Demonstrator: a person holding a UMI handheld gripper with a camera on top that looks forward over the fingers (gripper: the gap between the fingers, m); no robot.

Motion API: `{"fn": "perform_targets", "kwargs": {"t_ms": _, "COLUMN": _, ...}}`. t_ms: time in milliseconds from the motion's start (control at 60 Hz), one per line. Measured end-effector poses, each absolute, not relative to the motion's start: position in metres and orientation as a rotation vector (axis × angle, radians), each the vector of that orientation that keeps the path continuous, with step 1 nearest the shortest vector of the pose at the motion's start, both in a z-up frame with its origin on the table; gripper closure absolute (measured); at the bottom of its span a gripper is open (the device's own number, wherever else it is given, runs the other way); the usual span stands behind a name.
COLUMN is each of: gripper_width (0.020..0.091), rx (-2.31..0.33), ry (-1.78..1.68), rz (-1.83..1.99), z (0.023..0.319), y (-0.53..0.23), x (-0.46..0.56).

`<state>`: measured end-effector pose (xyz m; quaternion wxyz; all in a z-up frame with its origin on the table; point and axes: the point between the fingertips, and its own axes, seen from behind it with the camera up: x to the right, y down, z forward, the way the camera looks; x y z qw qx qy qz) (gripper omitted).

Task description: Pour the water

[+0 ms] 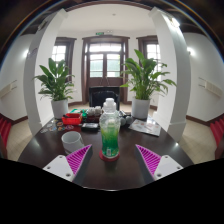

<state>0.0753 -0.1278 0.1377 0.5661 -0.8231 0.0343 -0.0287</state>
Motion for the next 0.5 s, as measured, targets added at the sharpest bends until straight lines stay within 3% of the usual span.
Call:
{"fn": "perform_targets", "kwargs": {"t_ms": 267, "gripper_width": 0.0247, "rx": -1.882, "ry": 0.036, "rz": -0.110, "z": 0.190, "y": -0.158, "x": 0.056}}
{"fn": "perform_targets", "kwargs": {"t_ms": 500, "gripper_width": 0.0248, "rx": -1.840, "ry": 0.043, "rz": -0.077, "z": 0.213, "y": -0.164, "x": 0.044}}
